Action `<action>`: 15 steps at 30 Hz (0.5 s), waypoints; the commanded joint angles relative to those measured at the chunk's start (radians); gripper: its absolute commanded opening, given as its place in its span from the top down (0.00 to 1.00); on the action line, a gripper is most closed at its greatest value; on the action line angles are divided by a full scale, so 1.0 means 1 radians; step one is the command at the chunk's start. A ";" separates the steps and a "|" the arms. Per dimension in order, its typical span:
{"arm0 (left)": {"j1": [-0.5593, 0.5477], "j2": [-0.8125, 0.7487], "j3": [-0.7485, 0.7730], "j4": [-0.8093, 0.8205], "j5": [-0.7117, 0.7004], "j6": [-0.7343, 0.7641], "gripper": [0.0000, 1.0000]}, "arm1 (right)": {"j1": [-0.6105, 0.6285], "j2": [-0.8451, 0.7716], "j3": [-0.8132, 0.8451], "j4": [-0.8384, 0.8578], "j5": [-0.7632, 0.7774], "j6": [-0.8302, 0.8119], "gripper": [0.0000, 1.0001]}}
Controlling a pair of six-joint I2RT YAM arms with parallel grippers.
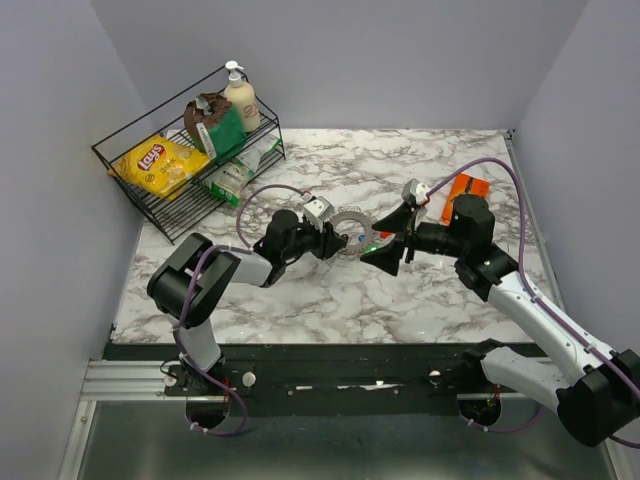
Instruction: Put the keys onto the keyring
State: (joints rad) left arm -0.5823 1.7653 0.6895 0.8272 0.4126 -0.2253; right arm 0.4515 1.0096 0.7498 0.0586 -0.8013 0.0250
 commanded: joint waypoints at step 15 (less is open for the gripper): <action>0.004 -0.197 -0.077 0.102 -0.038 -0.058 0.01 | 0.003 0.010 0.023 -0.003 0.007 -0.016 0.00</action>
State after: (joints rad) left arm -0.5823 1.6314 0.6205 0.8730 0.3923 -0.2588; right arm 0.4515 1.0100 0.7498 0.0586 -0.8005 0.0250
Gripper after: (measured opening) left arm 0.985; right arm 0.996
